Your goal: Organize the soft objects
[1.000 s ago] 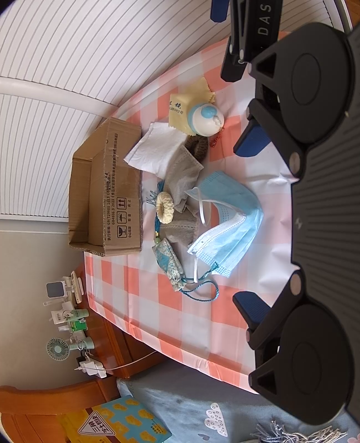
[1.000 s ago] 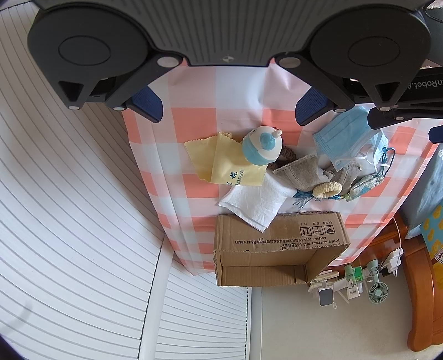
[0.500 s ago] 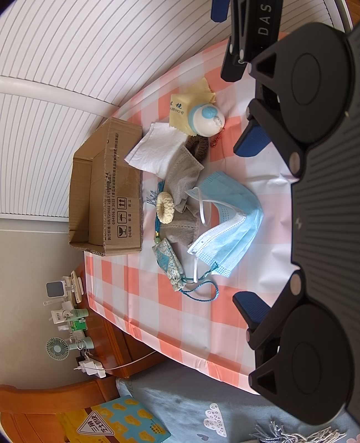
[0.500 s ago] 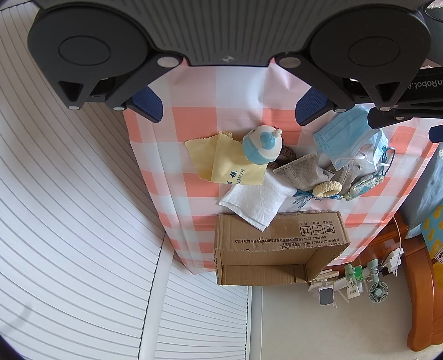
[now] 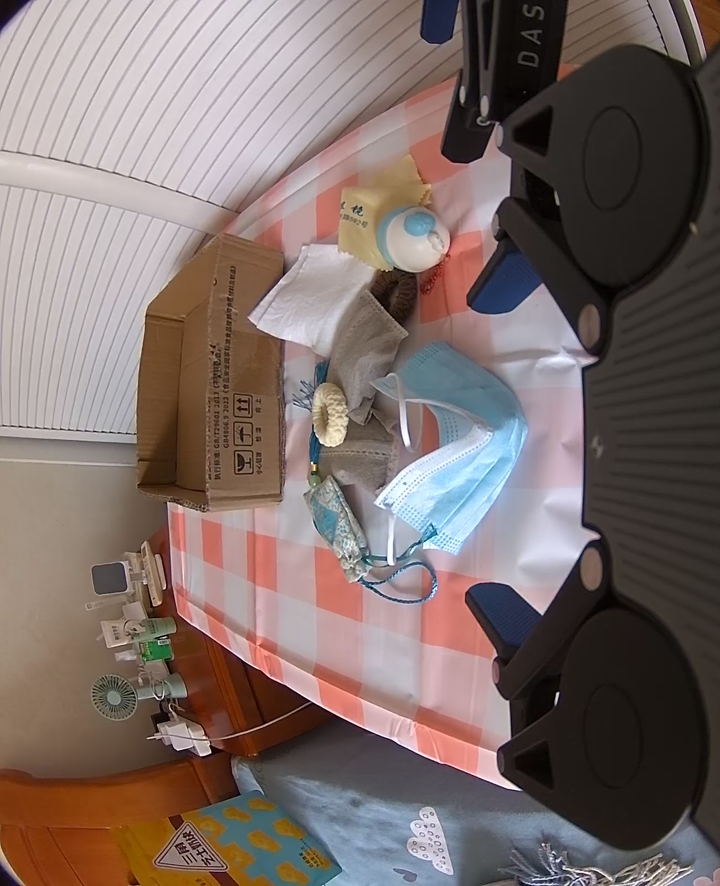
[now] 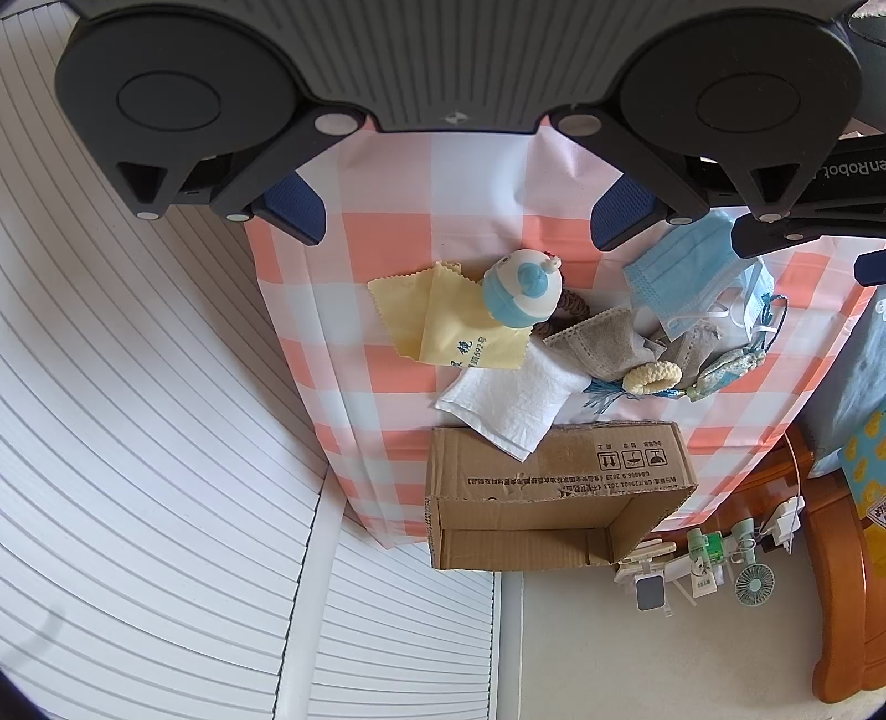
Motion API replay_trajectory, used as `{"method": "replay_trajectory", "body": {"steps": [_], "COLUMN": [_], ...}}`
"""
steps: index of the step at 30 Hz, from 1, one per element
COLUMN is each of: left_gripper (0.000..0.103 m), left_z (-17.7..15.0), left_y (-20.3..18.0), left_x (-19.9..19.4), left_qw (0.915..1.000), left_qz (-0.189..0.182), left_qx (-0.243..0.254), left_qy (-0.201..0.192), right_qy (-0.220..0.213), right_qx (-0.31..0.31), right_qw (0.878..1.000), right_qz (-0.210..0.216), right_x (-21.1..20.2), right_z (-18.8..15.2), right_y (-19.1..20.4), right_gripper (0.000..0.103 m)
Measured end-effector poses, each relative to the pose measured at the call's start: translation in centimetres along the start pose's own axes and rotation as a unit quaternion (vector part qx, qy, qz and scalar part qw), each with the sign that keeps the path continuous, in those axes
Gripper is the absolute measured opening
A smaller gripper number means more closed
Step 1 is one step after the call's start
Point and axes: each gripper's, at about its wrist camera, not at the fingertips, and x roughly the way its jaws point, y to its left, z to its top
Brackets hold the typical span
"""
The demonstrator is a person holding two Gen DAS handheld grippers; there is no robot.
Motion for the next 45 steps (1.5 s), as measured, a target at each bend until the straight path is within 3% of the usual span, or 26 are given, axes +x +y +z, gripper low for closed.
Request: {"method": "replay_trajectory", "body": {"steps": [7,14,22,27,38,45], "left_gripper": [0.102,0.102,0.102,0.102,0.102,0.102], "left_z": [0.2,0.6,1.4,1.0,-0.7,-0.3], "left_y": [0.0,0.5,0.7,1.4,2.7,2.3], "left_x": [0.2,0.8,1.8,3.4,8.1,9.1], "left_qw": [1.0000,0.9993,0.9959,0.9925,0.9884,0.9900], "left_qz": [-0.004,-0.037,-0.041,-0.057,-0.078,-0.080], "left_qx": [0.001,0.009,0.080,0.102,0.071,0.063], "left_qy": [0.001,-0.005,0.006,0.034,0.109,0.098], "right_qy": [-0.004,-0.008,-0.024,-0.024,0.019,0.010], "right_qx": [-0.004,-0.007,-0.006,-0.013,-0.002,-0.015], "right_qw": [1.000,1.000,0.998,0.994,0.995,0.995], "right_qz": [0.004,0.014,0.059,0.110,0.093,0.094], "right_x": [0.0,0.1,0.2,1.9,6.0,7.1], "right_z": [0.0,0.2,1.0,0.6,-1.3,-1.7], "right_y": [0.1,-0.1,-1.4,-2.8,-4.5,-4.7], "right_gripper": [0.103,0.103,0.103,0.103,0.103,0.103]}}
